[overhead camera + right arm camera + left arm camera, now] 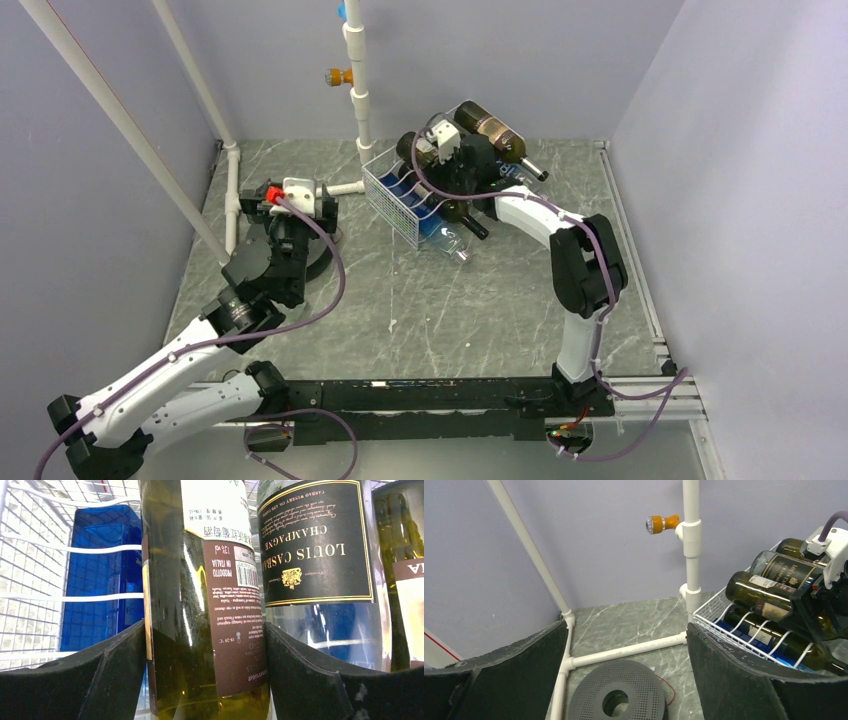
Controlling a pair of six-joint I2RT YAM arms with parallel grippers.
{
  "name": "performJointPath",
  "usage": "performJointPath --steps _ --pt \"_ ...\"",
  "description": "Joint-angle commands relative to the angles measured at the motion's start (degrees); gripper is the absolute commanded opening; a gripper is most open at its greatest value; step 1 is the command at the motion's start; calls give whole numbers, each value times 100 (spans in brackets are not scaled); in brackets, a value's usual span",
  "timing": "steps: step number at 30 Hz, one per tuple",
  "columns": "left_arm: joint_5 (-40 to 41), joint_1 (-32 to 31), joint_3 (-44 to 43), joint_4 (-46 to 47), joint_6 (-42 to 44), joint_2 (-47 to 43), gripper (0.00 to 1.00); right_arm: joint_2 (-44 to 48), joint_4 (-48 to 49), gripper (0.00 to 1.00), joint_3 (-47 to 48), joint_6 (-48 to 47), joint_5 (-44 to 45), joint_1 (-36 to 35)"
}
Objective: Put the wine bottle on the wine rack
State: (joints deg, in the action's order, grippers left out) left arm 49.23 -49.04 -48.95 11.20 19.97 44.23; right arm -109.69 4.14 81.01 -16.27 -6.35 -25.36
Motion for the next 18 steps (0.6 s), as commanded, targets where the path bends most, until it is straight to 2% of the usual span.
performJointPath --steps 1,6,8,9,15,18 --pt "174 17 68 511 405 -14 94 -176 707 66 205 -255 688 -88" --pt "276 25 105 636 617 -22 94 -246 465 81 458 -393 842 -96" --pt "243 23 84 572 528 -58 94 -315 357 97 580 -421 825 -89" --pt "225 18 72 523 481 -75 93 -328 363 99 607 -421 840 -91" --pt "212 -2 48 519 589 -161 93 -106 10 100 875 -330 811 -149" --pt "268 -5 153 769 812 -283 93 102 -461 100 1212 -62 1345 -291"
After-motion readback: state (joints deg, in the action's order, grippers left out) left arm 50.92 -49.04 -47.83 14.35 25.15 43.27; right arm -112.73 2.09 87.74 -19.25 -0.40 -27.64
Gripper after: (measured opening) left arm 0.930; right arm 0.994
